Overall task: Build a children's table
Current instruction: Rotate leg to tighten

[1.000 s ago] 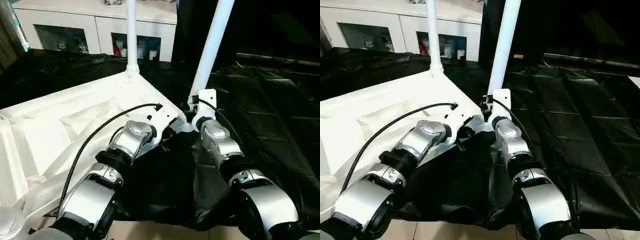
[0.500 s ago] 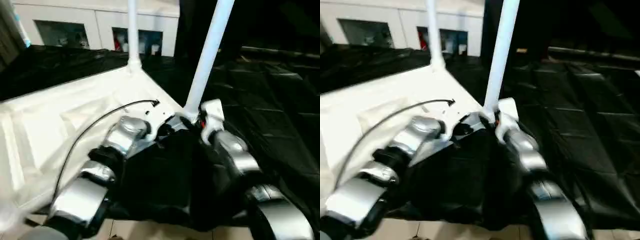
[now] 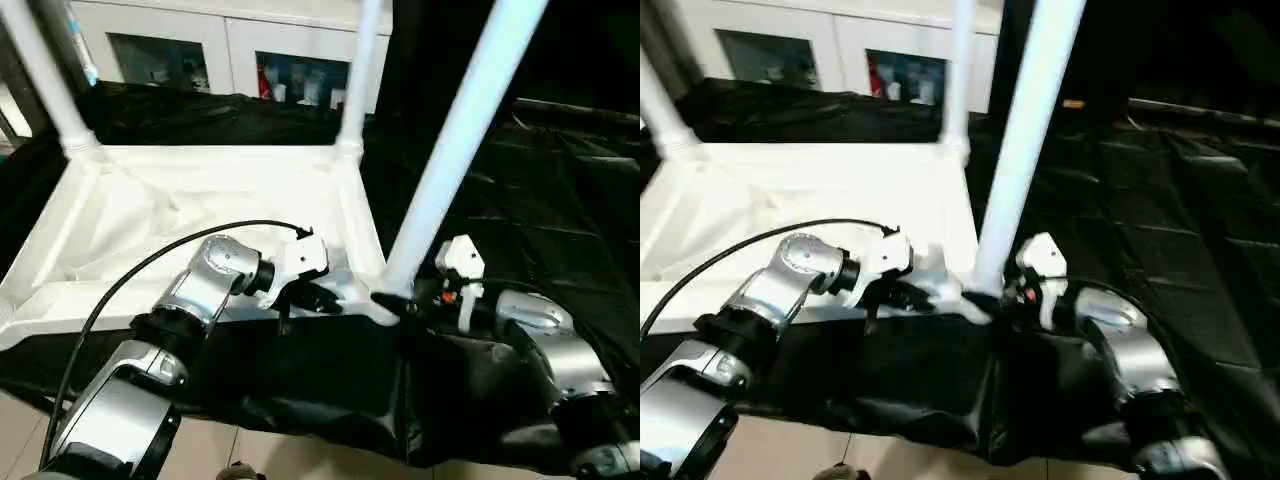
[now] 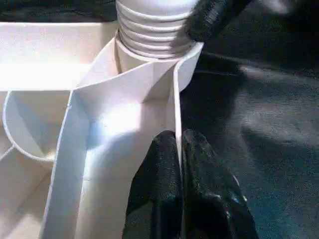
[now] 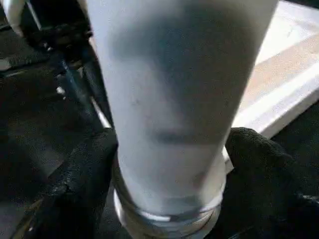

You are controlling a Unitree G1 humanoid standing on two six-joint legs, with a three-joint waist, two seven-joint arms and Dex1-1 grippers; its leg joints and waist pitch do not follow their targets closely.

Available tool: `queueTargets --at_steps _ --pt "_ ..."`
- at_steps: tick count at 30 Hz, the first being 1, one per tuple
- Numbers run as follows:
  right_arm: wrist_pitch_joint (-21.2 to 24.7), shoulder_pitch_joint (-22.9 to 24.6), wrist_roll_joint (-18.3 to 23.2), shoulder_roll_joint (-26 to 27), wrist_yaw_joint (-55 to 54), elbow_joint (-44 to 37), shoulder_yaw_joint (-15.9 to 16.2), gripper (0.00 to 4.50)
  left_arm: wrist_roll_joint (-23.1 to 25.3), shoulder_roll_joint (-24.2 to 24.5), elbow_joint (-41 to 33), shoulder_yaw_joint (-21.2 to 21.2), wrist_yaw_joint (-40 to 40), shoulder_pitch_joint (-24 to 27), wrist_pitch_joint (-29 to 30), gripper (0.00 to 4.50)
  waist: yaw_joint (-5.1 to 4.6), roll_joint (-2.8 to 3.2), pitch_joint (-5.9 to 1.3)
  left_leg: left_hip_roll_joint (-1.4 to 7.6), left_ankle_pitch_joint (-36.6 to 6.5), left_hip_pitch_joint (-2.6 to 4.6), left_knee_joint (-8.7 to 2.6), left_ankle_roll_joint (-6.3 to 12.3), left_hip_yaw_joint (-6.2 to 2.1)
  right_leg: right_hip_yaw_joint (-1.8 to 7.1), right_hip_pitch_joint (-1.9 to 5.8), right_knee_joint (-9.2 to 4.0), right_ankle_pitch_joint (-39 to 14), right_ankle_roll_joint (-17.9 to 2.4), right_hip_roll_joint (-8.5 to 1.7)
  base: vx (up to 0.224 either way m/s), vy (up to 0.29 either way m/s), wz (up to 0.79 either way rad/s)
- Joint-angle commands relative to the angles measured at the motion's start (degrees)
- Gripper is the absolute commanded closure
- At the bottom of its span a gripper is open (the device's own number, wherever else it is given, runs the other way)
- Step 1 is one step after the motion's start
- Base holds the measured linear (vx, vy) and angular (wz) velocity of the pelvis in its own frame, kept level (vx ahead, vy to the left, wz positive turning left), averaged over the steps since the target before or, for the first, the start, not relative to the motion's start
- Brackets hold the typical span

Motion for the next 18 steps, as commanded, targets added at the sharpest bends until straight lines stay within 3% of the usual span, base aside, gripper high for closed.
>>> queueTargets --at_steps 1,6,8,13,18 --pt "0.6 0.4 -0.5 -0.4 1.0 -0.9 0.8 0.81 -3.9 -1.1 -1.8 0.3 -2.7 0.8 -0.2 4.50 -0.15 -0.42 -3.46 3.52 -6.8 0.74 -3.23 4.75 -1.01 3.24 3.09 -3.86 -3.2 -13.4 -5.60 0.000 0.000 0.00" --pt "0.7 0.1 -1.5 -0.2 0.4 -0.1 1.2 1.09 -3.8 -0.9 -2.5 0.6 -2.8 1.2 -0.2 4.50 0.10 -0.72 -3.73 3.26 -3.5 0.53 -2.81 5.91 -0.77 3.13 3.27 -3.17 1.8 -13.6 -5.40 0.000 0.000 0.00" --pt "1.1 -0.2 -1.8 -0.2 -0.2 0.3 1.3 1.24 -3.8 -0.7 -2.7 0.7 -2.9 1.3 0.0 4.50 0.13 -0.91 -3.70 3.25 -3.6 0.58 -2.77 6.12 -0.68 3.07 3.21 -3.21 1.5 -13.5 -5.32 0.000 0.000 0.00" --pt "1.3 -0.7 -1.9 0.3 -0.8 1.7 1.1 1.61 -3.6 -0.5 -3.0 0.9 -2.7 1.4 0.4 4.50 0.16 -0.72 -3.68 3.28 -4.4 0.59 -2.73 5.52 -0.66 3.05 3.15 -3.33 -0.8 -13.1 -5.34 0.000 0.000 0.00" --pt "2.2 -0.6 -2.4 1.5 -2.8 3.4 0.8 1.72 -2.3 -0.2 -2.4 0.6 -1.1 1.4 1.6 4.50 0.12 -0.71 -3.76 3.28 -4.5 0.63 -2.65 5.22 -0.65 3.07 3.16 -3.21 -0.5 -13.2 -5.30 0.000 0.000 0.00"
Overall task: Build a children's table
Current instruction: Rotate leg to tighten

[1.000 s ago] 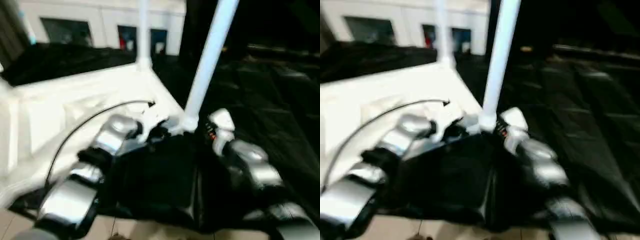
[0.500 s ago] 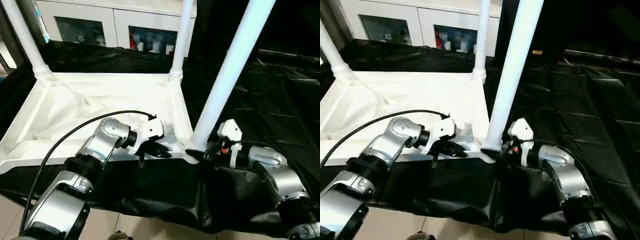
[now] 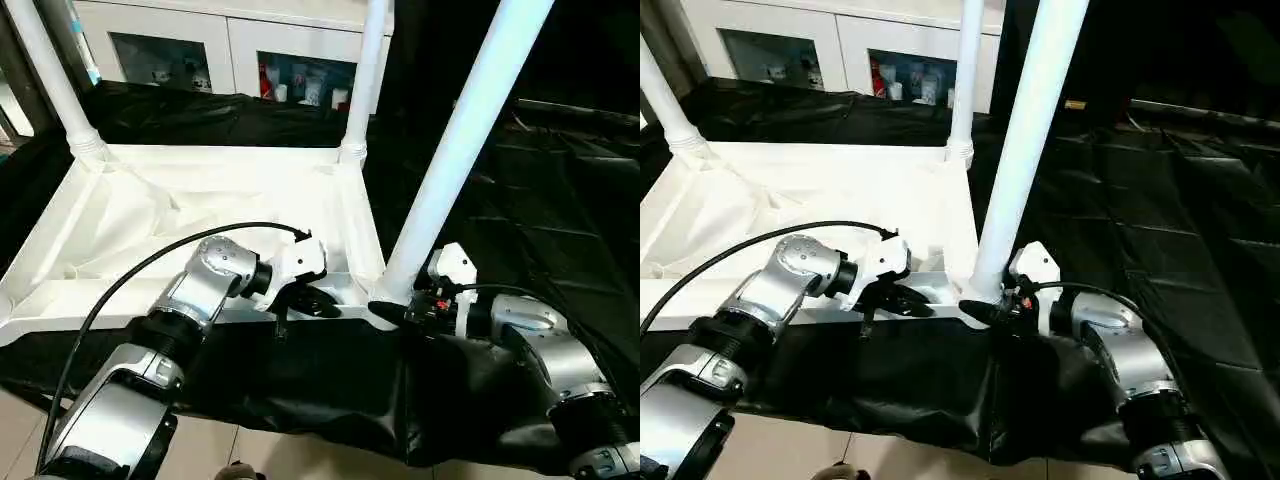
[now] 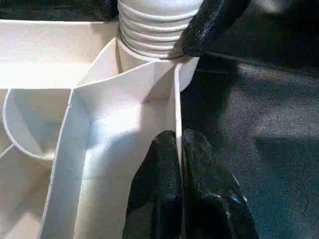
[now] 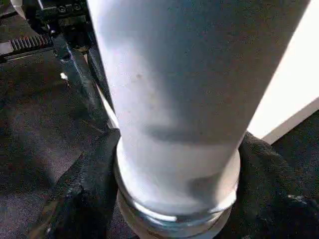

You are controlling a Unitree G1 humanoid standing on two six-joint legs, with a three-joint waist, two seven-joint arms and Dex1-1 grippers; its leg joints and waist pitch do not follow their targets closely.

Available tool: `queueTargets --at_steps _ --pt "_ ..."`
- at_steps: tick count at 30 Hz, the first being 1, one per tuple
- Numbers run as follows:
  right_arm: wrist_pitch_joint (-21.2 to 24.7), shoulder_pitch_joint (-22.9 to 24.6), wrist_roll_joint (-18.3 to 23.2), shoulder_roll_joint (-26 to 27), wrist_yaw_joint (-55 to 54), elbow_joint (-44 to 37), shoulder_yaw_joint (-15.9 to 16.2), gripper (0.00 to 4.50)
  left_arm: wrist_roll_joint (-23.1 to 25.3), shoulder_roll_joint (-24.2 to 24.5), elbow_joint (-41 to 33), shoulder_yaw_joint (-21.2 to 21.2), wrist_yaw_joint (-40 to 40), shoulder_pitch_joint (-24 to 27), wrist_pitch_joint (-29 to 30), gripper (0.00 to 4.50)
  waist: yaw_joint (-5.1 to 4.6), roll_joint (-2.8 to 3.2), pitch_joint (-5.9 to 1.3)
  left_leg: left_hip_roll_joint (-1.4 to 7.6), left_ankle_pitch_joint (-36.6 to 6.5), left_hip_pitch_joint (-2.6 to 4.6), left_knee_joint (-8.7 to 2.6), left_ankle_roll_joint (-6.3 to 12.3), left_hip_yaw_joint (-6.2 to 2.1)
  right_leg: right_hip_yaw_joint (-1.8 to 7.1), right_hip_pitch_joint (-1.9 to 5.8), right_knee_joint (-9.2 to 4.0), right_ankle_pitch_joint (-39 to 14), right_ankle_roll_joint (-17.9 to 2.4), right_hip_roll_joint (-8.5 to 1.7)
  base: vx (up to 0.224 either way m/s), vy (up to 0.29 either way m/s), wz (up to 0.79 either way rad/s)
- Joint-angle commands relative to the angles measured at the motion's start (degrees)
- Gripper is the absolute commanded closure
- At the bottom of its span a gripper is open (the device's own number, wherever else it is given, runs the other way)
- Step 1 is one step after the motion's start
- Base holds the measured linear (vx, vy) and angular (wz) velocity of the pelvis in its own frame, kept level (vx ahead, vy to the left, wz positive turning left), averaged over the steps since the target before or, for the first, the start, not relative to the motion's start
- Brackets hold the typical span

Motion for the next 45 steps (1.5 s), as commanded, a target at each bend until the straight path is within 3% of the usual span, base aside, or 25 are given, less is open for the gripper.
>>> queueTargets --at_steps 1,5,7,8,9,11,14,18,20,21,28,32,36,39,42,45 --pt "1.7 -0.2 -1.1 0.5 -2.1 2.1 -0.2 1.73 -2.2 -0.9 -1.0 0.5 -0.6 0.6 0.5 4.50 -0.08 -0.57 -3.72 2.94 -4.4 0.67 -2.95 5.16 -1.10 3.09 3.19 -3.45 -0.4 -13.2 -5.31 0.000 0.000 0.00" --pt "3.3 -1.3 -2.9 3.5 -11.0 7.5 -1.8 1.73 -0.8 -3.1 2.1 2.3 8.3 -0.9 2.8 4.50 -0.65 -0.40 -3.46 2.96 -7.0 0.80 -3.18 3.28 -1.12 3.08 2.89 -4.04 -5.1 -13.0 -5.37 0.000 0.000 0.00" --pt "4.1 -2.4 -3.6 6.2 -18.1 10.6 -3.4 1.73 0.0 -4.9 3.8 3.3 14.3 -1.8 4.7 4.50 -1.26 -0.44 -3.29 2.88 -9.9 1.05 -3.43 1.26 -1.41 2.97 3.02 -4.72 -11.3 -12.1 -5.63 0.000 0.000 0.00" --pt "4.5 -3.4 -3.7 8.3 -23.6 12.7 -4.7 1.73 0.3 -6.4 5.0 4.2 18.5 -2.4 6.5 4.50 -1.26 -0.44 -3.29 2.88 -9.9 1.05 -3.43 1.26 -1.41 2.97 3.02 -4.72 -11.3 -12.1 -5.63 0.000 0.000 0.00" --pt "4.8 -4.3 -3.7 10.2 -28.3 14.6 -5.9 1.73 0.5 -7.6 6.0 4.8 21.7 -3.0 7.9 4.50 -1.97 -0.26 -2.86 2.94 -11.8 1.15 -3.83 0.12 -1.44 2.96 2.57 -5.07 -14.4 -11.7 -5.42 0.000 0.000 0.00" --pt "5.0 -7.1 -3.2 14.6 -38.0 18.7 -8.4 1.73 1.3 -10.1 8.5 5.4 28.3 -4.4 9.1 4.50 -2.10 -0.20 -3.06 2.92 -13.5 1.59 -3.84 -1.15 -1.68 3.04 2.70 -5.52 -18.7 -10.5 -5.83 0.000 0.000 0.00" --pt "4.3 -10.0 -3.4 18.2 -44.1 22.3 -8.8 1.73 1.3 -12.3 10.6 5.9 32.6 -5.7 9.5 4.50 -2.45 0.01 -3.16 2.68 -13.3 1.54 -3.85 -1.02 -1.56 3.15 2.50 -5.60 -16.9 -10.2 -5.52 0.000 0.000 0.00" --pt "1.6 -12.4 -6.9 20.7 -46.0 25.4 -6.2 1.73 2.1 -14.0 11.9 5.7 35.5 -6.8 8.8 4.50 -2.52 -0.03 -3.35 2.61 -11.9 1.29 -3.74 -0.05 -1.48 3.19 2.78 -5.35 -13.6 -10.3 -5.50 0.000 0.000 0.00" --pt "-0.4 -13.0 -6.8 21.8 -44.1 26.1 -6.1 1.73 2.5 -14.2 12.5 5.5 35.7 -7.4 7.5 4.50 -2.51 -0.18 -3.38 2.58 -11.0 1.20 -3.68 0.58 -1.38 3.20 2.82 -5.19 -11.5 -10.6 -5.46 0.000 0.000 0.00" --pt "-0.7 -13.0 -6.7 22.0 -43.6 26.3 -6.2 1.18 2.6 -14.1 12.7 5.4 35.6 -7.4 7.1 4.50 -2.50 -0.08 -3.32 2.60 -11.1 1.16 -3.73 0.90 -1.40 3.17 2.91 -5.21 -11.5 -10.7 -5.51 0.000 0.000 0.00" --pt "-3.1 -13.5 -6.6 20.3 -37.8 25.5 -5.5 0.60 2.3 -12.7 12.7 4.9 34.6 -6.8 5.1 4.50 -2.73 -0.13 -3.09 2.70 -13.7 1.15 -3.95 1.12 -1.57 3.08 2.80 -5.72 -16.5 -10.0 -5.60 0.000 0.000 0.00" --pt "-4.2 -11.3 -6.4 15.4 -28.5 21.7 -4.5 0.60 1.3 -10.9 12.4 5.2 28.9 -6.0 2.5 4.50 -2.59 -0.16 -3.21 2.71 -12.7 1.08 -3.77 2.01 -1.49 3.17 2.86 -5.67 -15.2 -10.0 -5.58 0.000 0.000 0.00" --pt "-3.9 -8.5 -3.7 10.6 -18.9 16.8 -4.8 0.60 -0.3 -9.3 11.6 5.6 23.3 -5.3 1.4 4.50 -2.31 -0.56 -3.45 2.63 -8.7 0.66 -3.43 4.41 -1.30 3.15 3.35 -4.89 -8.1 -11.7 -5.50 0.000 0.000 0.00" --pt "-3.2 -6.6 -2.6 6.9 -12.5 12.9 -4.1 0.60 -1.8 -7.6 9.2 4.2 14.9 -3.8 -1.0 4.50 -2.00 -0.62 -3.43 2.61 -7.6 0.67 -3.28 5.57 -1.24 3.08 3.53 -4.86 -6.5 -12.5 -5.42 0.000 0.000 0.00" --pt "-2.5 -5.3 -2.5 4.4 -8.6 10.3 -3.4 0.60 -3.5 -6.5 6.5 3.2 8.3 -2.3 -1.6 4.50 -1.88 -0.62 -3.49 2.80 -7.3 0.86 -3.30 5.78 -1.16 3.09 3.35 -4.59 -5.5 -13.3 -5.41 0.000 0.000 0.00" --pt "-2.3 -3.4 -2.1 2.0 -4.6 7.0 -2.7 0.60 -4.2 -5.6 4.7 2.4 4.3 -1.5 -1.4 4.50 -0.86 -0.30 -3.27 3.14 -8.2 1.33 -3.41 5.22 -0.92 3.17 2.86 -4.68 -6.8 -13.4 -5.32 0.000 0.000 0.00"
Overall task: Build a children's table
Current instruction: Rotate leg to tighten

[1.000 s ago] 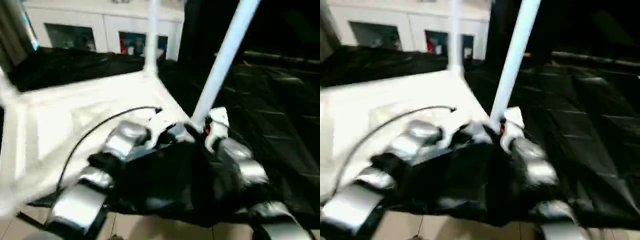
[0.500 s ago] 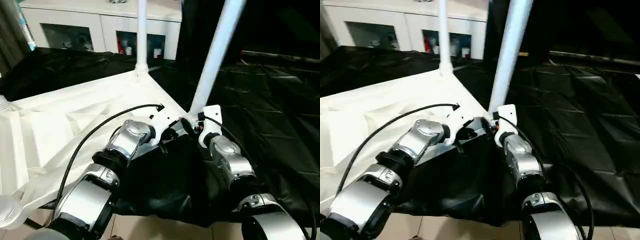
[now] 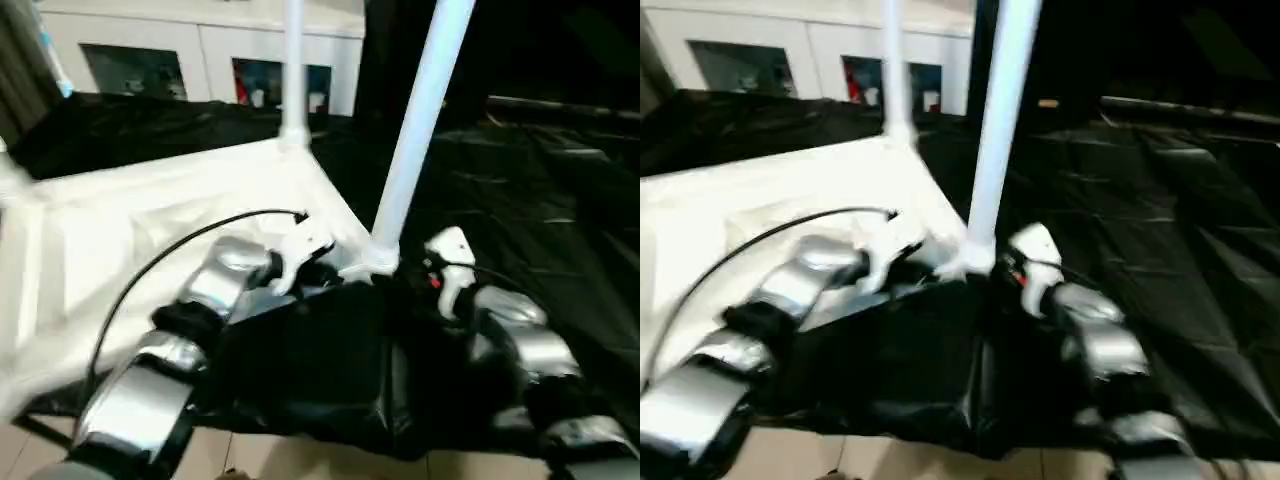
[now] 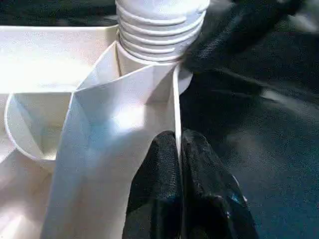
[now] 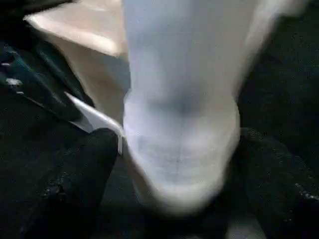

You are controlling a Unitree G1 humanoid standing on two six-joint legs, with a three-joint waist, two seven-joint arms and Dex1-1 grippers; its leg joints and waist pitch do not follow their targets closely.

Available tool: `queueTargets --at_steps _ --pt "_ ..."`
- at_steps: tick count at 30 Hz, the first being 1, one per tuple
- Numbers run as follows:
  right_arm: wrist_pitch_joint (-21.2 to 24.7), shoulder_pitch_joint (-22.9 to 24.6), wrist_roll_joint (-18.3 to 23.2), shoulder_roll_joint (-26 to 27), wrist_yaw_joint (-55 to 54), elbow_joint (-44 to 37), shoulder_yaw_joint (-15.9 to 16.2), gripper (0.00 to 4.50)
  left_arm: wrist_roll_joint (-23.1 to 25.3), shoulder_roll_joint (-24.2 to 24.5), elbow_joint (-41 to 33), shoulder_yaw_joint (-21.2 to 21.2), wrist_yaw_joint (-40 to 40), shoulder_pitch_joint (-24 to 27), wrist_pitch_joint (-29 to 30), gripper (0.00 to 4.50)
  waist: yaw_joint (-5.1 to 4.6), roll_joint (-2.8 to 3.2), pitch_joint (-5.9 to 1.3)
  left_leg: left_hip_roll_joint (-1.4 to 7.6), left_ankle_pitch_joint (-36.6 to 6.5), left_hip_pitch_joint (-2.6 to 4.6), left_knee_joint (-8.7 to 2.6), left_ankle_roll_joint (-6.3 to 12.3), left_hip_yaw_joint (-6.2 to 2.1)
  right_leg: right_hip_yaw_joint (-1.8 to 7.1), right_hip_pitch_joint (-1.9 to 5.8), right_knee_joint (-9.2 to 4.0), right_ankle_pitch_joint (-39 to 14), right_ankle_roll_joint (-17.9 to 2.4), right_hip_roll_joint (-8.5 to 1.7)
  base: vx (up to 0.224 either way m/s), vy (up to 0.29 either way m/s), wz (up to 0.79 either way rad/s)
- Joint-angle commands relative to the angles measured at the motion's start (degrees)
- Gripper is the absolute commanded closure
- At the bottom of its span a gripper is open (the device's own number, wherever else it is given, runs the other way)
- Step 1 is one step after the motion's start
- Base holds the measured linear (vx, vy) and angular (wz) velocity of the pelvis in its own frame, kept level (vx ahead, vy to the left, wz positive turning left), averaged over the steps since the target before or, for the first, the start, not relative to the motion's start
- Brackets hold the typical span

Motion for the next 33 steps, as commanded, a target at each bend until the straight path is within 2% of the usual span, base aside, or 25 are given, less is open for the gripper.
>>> queueTargets --at_steps 1,4,7,13,14,17,20,23,26,28,31,32,33 --pt "0.8 1.4 1.1 -1.9 3.0 -3.7 0.4 0.60 -4.7 -1.2 -2.4 -0.4 -5.5 1.2 -1.9 4.50 0.14 -0.69 -3.14 3.10 -8.7 0.58 -3.34 4.84 -1.08 3.17 2.43 -4.37 -7.8 -13.2 -5.31 0.000 0.000 0.00" --pt "1.4 2.5 1.4 -2.8 4.6 -5.6 0.9 0.60 -5.4 -0.5 -4.7 -1.3 -9.1 2.2 -0.9 4.50 0.74 -0.52 -3.17 3.23 -9.2 0.72 -3.48 3.97 -1.12 3.14 2.36 -4.36 -9.1 -12.5 -5.47 0.000 0.000 0.00" --pt "2.4 3.5 1.5 -3.6 6.9 -7.2 2.1 0.60 -5.8 0.0 -6.5 -1.5 -11.3 2.9 -0.1 4.50 0.74 -0.53 -3.13 3.17 -9.7 0.62 -3.51 3.51 -1.15 3.15 2.35 -4.53 -10.3 -12.1 -5.56 0.000 0.000 0.00" --pt "3.9 4.2 1.6 -3.7 8.1 -8.4 2.5 1.03 -5.5 0.5 -7.8 -1.3 -11.9 3.4 0.5 4.50 0.81 -0.68 -3.19 3.02 -9.0 0.45 -3.42 3.53 -1.19 3.09 2.41 -4.55 -10.8 -11.3 -5.61 0.000 0.000 0.00" --pt "3.9 4.2 1.6 -3.7 8.1 -8.4 2.5 1.27 -5.5 0.5 -7.8 -1.3 -11.9 3.4 0.5 4.50 0.80 -0.66 -3.18 3.02 -8.9 0.41 -3.43 3.52 -1.21 3.10 2.42 -4.56 -10.8 -11.3 -5.59 0.000 0.000 0.00" --pt "4.6 4.2 2.0 -3.6 8.2 -8.6 2.4 1.33 -5.6 0.6 -8.6 -1.2 -11.9 3.8 1.3 4.50 0.78 -0.68 -3.29 2.98 -8.2 0.39 -3.34 3.70 -1.17 3.08 2.46 -4.40 -9.4 -11.5 -5.52 0.000 0.000 0.00" --pt "5.2 4.4 2.4 -3.4 8.2 -8.9 2.1 1.66 -5.6 0.7 -9.1 -1.1 -12.2 4.1 1.7 4.50 0.73 -0.73 -3.21 2.99 -8.4 0.42 -3.38 3.65 -1.18 3.08 2.41 -4.48 -10.2 -11.3 -5.57 0.000 0.000 0.00" --pt "5.8 4.8 3.0 -2.6 7.7 -8.6 1.4 1.71 -5.5 0.6 -9.1 -1.0 -11.9 4.2 2.1 4.50 0.73 -0.73 -3.27 2.98 -7.9 0.35 -3.37 3.65 -1.22 3.06 2.47 -4.39 -9.8 -11.2 -5.52 0.000 0.000 0.00" --pt "6.4 4.0 1.9 -0.3 1.0 -4.8 -0.4 1.74 -4.1 -0.5 -7.1 -0.4 -7.1 3.4 2.9 4.50 0.49 -0.73 -3.28 2.92 -7.9 0.37 -3.36 3.41 -1.20 3.04 2.38 -4.36 -9.6 -11.4 -5.51 0.000 0.000 0.00" --pt "5.9 2.6 -0.2 1.8 -6.9 -0.2 -1.7 1.74 -2.7 -2.0 -4.3 0.5 -1.1 2.1 3.3 4.50 0.08 -0.72 -3.18 2.79 -9.1 0.46 -3.50 2.15 -1.31 2.98 2.27 -4.71 -12.2 -11.1 -5.56 0.000 0.000 0.00" --pt "5.6 0.6 -0.9 5.9 -18.4 4.9 -4.5 1.74 -0.4 -5.0 1.0 2.3 11.5 -0.5 4.3 4.50 -0.82 -0.58 -3.13 2.78 -10.5 0.77 -3.58 0.70 -1.34 3.04 2.03 -4.92 -14.3 -11.0 -5.51 0.000 0.000 0.00" --pt "5.5 -0.8 -1.1 8.5 -25.5 7.2 -6.1 1.74 0.3 -6.9 3.9 3.5 18.6 -2.0 5.8 4.50 -0.87 -0.62 -3.17 2.86 -10.8 0.80 -3.63 0.53 -1.48 3.04 2.10 -4.92 -14.4 -11.1 -5.62 0.000 0.000 0.00" --pt "5.4 -1.2 -1.4 9.2 -27.6 7.7 -6.4 1.74 0.5 -7.3 4.5 3.7 20.1 -2.4 6.4 4.50 -1.02 -0.64 -3.13 2.68 -11.1 0.80 -3.62 0.18 -1.45 3.03 2.05 -5.02 -15.2 -10.9 -5.55 0.000 0.000 0.00"
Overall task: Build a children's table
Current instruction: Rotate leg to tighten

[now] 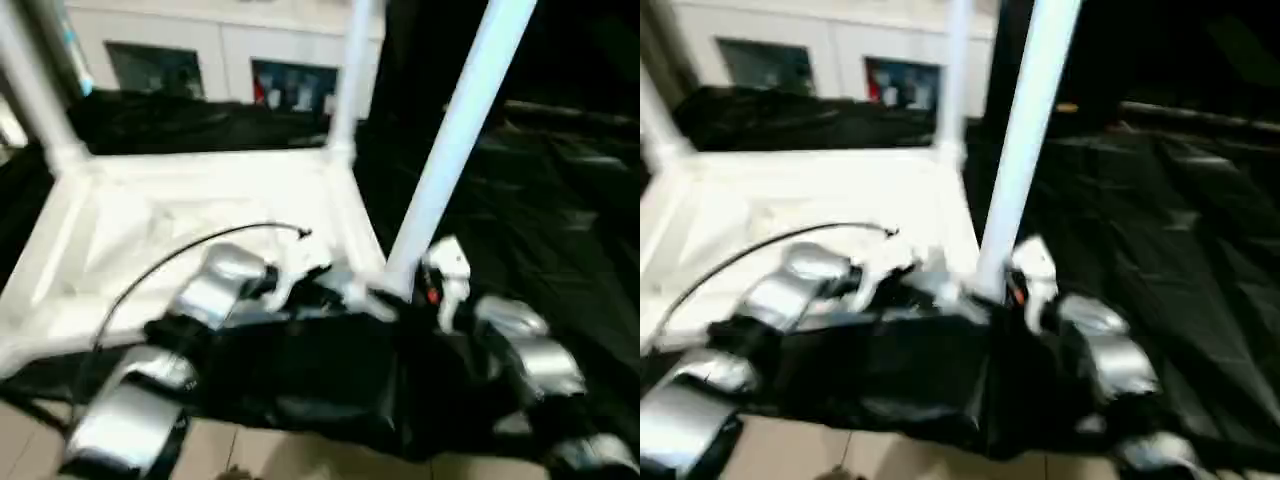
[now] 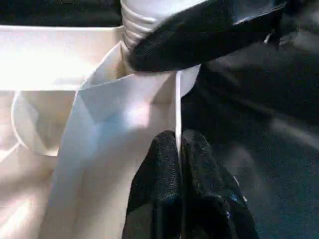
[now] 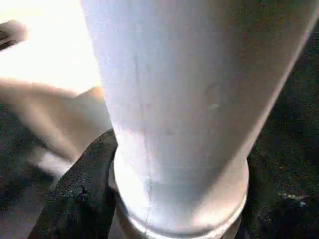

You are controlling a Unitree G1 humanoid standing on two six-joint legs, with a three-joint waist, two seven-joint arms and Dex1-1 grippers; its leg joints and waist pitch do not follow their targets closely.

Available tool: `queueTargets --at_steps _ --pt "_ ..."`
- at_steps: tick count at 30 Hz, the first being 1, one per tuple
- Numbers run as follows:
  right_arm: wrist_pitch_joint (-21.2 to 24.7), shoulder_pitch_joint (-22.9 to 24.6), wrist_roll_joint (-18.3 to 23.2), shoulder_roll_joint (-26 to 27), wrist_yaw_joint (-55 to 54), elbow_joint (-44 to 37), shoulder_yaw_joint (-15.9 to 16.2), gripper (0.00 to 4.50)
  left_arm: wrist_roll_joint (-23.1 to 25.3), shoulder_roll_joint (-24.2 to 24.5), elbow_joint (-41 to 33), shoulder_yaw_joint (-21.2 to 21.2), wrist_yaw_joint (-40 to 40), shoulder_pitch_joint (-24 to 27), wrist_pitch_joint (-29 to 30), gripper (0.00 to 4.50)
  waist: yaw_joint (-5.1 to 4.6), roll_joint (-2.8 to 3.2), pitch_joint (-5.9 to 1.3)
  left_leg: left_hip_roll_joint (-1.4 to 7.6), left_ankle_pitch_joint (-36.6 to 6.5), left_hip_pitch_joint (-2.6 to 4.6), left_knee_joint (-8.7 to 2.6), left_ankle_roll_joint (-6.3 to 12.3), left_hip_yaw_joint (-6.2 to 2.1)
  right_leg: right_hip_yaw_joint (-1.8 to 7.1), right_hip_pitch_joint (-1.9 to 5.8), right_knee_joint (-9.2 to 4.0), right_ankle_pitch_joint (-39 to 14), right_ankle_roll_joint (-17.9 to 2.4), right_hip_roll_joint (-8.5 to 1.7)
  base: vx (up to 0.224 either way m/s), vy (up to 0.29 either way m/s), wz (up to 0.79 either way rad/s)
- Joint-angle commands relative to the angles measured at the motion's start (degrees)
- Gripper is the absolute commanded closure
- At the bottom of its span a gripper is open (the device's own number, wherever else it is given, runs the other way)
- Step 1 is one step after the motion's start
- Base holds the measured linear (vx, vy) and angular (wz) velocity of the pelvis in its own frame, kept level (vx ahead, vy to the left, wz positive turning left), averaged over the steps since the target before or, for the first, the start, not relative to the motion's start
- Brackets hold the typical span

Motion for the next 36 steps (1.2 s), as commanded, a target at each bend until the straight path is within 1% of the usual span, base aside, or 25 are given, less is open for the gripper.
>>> queueTargets --at_steps 1,2,3,4,5,7,8,9,10,12,14,16,18,19,20,22,23,24,25,26,27,30,32,34,36 --pt "1.8 1.1 -1.0 0.7 -6.1 4.1 -1.0 1.75 -1.2 -1.1 1.9 3.1 6.9 -0.1 1.3 4.50 -0.12 -0.55 -3.23 2.74 -10.3 0.53 -3.89 0.76 -1.65 3.06 2.12 -5.04 -14.8 -10.6 -5.35 0.000 0.000 0.00" --pt "2.0 0.1 -1.2 2.2 -9.9 5.5 -1.6 1.75 -0.9 -2.2 3.0 3.3 9.6 -0.8 1.5 4.50 -0.06 -0.65 -3.26 2.70 -9.8 0.44 -3.82 1.21 -1.56 3.13 2.24 -5.03 -13.8 -10.5 -5.33 0.000 0.000 0.00" --pt "2.5 -0.9 -1.6 3.6 -12.8 6.6 -1.7 1.75 -0.8 -3.1 3.8 3.5 11.6 -1.3 1.7 4.50 -0.21 -0.40 -3.25 2.69 -9.0 0.46 -3.84 1.57 -1.47 3.20 1.99 -4.89 -12.0 -10.8 -5.20 0.000 0.000 0.00" --pt "2.8 -1.7 -2.1 4.7 -14.6 7.6 -1.4 1.75 -0.5 -3.8 4.5 3.4 13.2 -1.8 1.5 4.50 -0.33 -0.52 -3.31 2.53 -8.7 0.34 -3.85 1.64 -1.53 3.11 2.19 -4.80 -11.5 -10.9 -5.15 0.000 0.000 0.00" --pt "2.6 -2.9 -3.3 6.3 -16.4 8.8 -0.5 1.75 0.1 -4.6 5.3 3.0 14.9 -2.3 1.0 4.50 -0.25 -0.42 -3.32 2.53 -8.8 0.41 -3.80 1.72 -1.53 3.08 2.21 -4.89 -11.7 -10.9 -5.22 0.000 0.000 0.00" --pt "2.0 -3.5 -3.8 7.4 -15.5 9.3 0.6 1.75 0.5 -5.1 6.1 2.7 15.6 -2.8 0.6 4.50 -0.34 -0.40 -3.28 2.60 -9.5 0.50 -3.84 1.94 -1.51 3.08 2.15 -5.04 -12.6 -10.6 -5.22 0.000 0.000 0.00" --pt "1.5 -3.8 -3.8 7.8 -14.5 9.5 1.1 1.40 0.6 -5.3 6.5 2.7 15.8 -3.0 0.4 4.50 -0.34 -0.42 -3.22 2.60 -9.6 0.41 -3.86 2.01 -1.53 3.09 2.19 -5.04 -12.5 -10.5 -5.22 0.000 0.000 0.00" --pt "0.7 -3.8 -3.9 8.2 -13.6 9.3 1.5 1.19 1.0 -5.3 6.7 2.4 15.8 -3.1 0.2 4.50 -0.30 -0.27 -3.24 2.68 -9.8 0.43 -3.90 2.16 -1.56 3.12 2.20 -5.08 -12.3 -10.4 -5.28 0.000 0.000 0.00" --pt "-0.3 -4.3 -4.1 9.0 -13.3 9.7 1.5 1.05 1.3 -5.5 7.8 2.0 16.1 -3.6 -0.3 4.50 -0.37 -0.35 -3.22 2.68 -10.1 0.44 -3.93 2.25 -1.53 3.10 2.13 -5.11 -12.2 -10.4 -5.23 0.000 0.000 0.00" --pt "-0.6 -4.6 -3.8 9.1 -12.8 9.8 1.4 1.02 1.4 -5.2 8.2 1.7 15.9 -3.6 -0.6 4.50 -0.44 -0.36 -3.09 2.66 -11.2 0.47 -4.02 2.20 -1.59 3.08 2.11 -5.26 -13.7 -10.2 -5.26 0.000 0.000 0.00" --pt "-1.2 -4.8 -4.2 8.8 -12.2 9.8 1.7 0.70 1.4 -4.9 8.4 1.6 15.2 -3.6 -0.6 4.50 -0.50 -0.36 -3.03 2.73 -12.3 0.53 -4.09 2.00 -1.67 3.08 2.04 -5.51 -15.9 -9.9 -5.37 0.000 0.000 0.00" --pt "-1.9 -4.6 -4.6 7.9 -10.3 9.3 2.3 0.57 1.3 -4.4 8.1 1.3 13.6 -3.4 -1.4 4.50 -0.60 -0.45 -2.99 2.76 -12.9 0.47 -4.17 1.95 -1.75 3.03 2.03 -5.61 -17.3 -9.5 -5.37 0.000 0.000 0.00" --pt "-2.7 -3.9 -4.6 5.8 -6.2 7.5 3.0 0.57 1.2 -3.3 7.4 0.6 10.2 -2.8 -2.1 4.50 -0.73 -0.50 -3.00 2.75 -12.8 0.34 -4.19 2.08 -1.81 3.03 2.06 -5.60 -17.2 -9.3 -5.38 0.000 0.000 0.00" --pt "-2.5 -3.4 -4.2 4.8 -4.2 6.2 3.2 0.57 1.0 -2.8 7.0 0.2 7.9 -2.4 -3.0 4.50 -0.75 -0.60 -3.04 2.70 -12.2 0.25 -4.04 2.78 -1.70 3.11 2.20 -5.54 -15.8 -9.6 -5.35 0.000 0.000 0.00" --pt "-2.5 -3.3 -4.0 4.5 -3.5 5.8 3.2 0.57 0.9 -2.6 6.9 0.1 7.4 -2.3 -3.1 4.50 -0.78 -0.57 -3.12 2.77 -11.7 0.23 -4.00 2.92 -1.68 3.13 2.21 -5.33 -14.9 -9.8 -5.36 0.000 0.000 0.00" --pt "-2.6 -2.6 -3.5 2.7 0.1 4.1 3.5 0.57 0.8 -1.8 6.8 -0.2 4.7 -1.9 -3.7 4.50 -0.73 -0.61 -3.29 2.78 -9.8 0.18 -3.85 3.49 -1.60 3.12 2.31 -4.95 -11.3 -10.8 -5.25 0.000 0.000 0.00" --pt "-2.7 -2.5 -3.4 2.5 0.5 3.9 3.5 0.57 0.7 -1.6 6.7 -0.2 4.3 -1.9 -3.7 4.50 -0.71 -0.71 -3.29 2.76 -8.9 0.09 -3.80 4.18 -1.57 3.10 2.46 -4.75 -9.2 -11.5 -5.26 0.000 0.000 0.00" --pt "-2.8 -1.8 -3.1 0.7 3.2 2.5 3.8 0.57 0.3 -0.8 6.3 -0.4 1.3 -1.4 -3.8 4.50 -0.62 -0.85 -3.28 2.74 -8.3 0.09 -3.72 4.69 -1.52 3.05 2.57 -4.67 -8.2 -11.9 -5.27 0.000 0.000 0.00" --pt "-2.9 -1.3 -2.8 -0.6 5.3 1.4 4.1 0.57 0.0 -0.2 5.9 -0.7 -0.8 -1.0 -4.7 4.50 -0.72 -0.78 -3.32 2.77 -7.9 -0.03 -3.67 5.19 -1.49 3.06 2.56 -4.51 -7.3 -12.5 -5.33 0.000 0.000 0.00" --pt "-2.9 -0.3 -2.4 -3.1 9.3 -0.7 4.7 0.57 -0.9 1.1 4.6 -1.1 -5.7 0.0 -6.9 4.50 -0.48 -0.89 -3.28 2.76 -7.7 0.02 -3.72 5.22 -1.60 2.92 2.77 -4.65 -7.6 -12.3 -5.29 0.000 0.000 0.00" --pt "-2.5 0.4 -1.9 -4.5 11.7 -2.2 5.0 0.57 -1.8 1.9 3.2 -1.4 -9.2 0.7 -6.6 4.50 -0.50 -0.89 -3.20 2.80 -8.2 0.07 -3.66 5.67 -1.44 3.06 2.66 -4.68 -7.6 -12.3 -5.28 0.000 0.000 0.00" --pt "-1.8 1.9 -1.1 -7.3 17.0 -5.3 5.6 0.57 -3.7 4.1 -0.7 -2.6 -17.1 2.6 -6.4 4.50 -0.39 -0.76 -3.12 3.04 -9.3 0.23 -3.78 5.47 -1.48 3.05 2.45 -4.67 -9.1 -12.8 -5.39 0.000 0.000 0.00" --pt "-1.7 2.4 -1.0 -8.0 18.5 -6.0 5.8 0.57 -4.0 4.7 -1.6 -3.0 -18.8 3.1 -6.3 4.50 -0.14 -0.59 -3.12 3.21 -9.6 0.35 -3.85 5.02 -1.45 3.14 2.36 -4.65 -9.6 -12.9 -5.40 0.000 0.000 0.00" --pt "-1.2 4.1 -0.6 -10.0 22.4 -8.9 7.0 0.57 -4.4 6.4 -3.7 -3.9 -22.1 4.2 -6.2 4.50 0.35 -0.60 -3.00 3.35 -10.0 0.47 -3.99 4.49 -1.39 3.15 2.20 -4.64 -9.8 -12.8 -5.29 0.000 0.000 0.00" --pt "-0.9 4.7 -0.4 -10.7 23.7 -9.9 7.4 0.57 -4.6 6.8 -4.3 -4.0 -23.0 4.5 -6.3 4.50 0.52 -0.49 -3.03 3.39 -10.0 0.53 -4.05 4.12 -1.42 3.12 2.21 -4.54 -9.4 -12.8 -5.32 0.000 0.000 0.00"
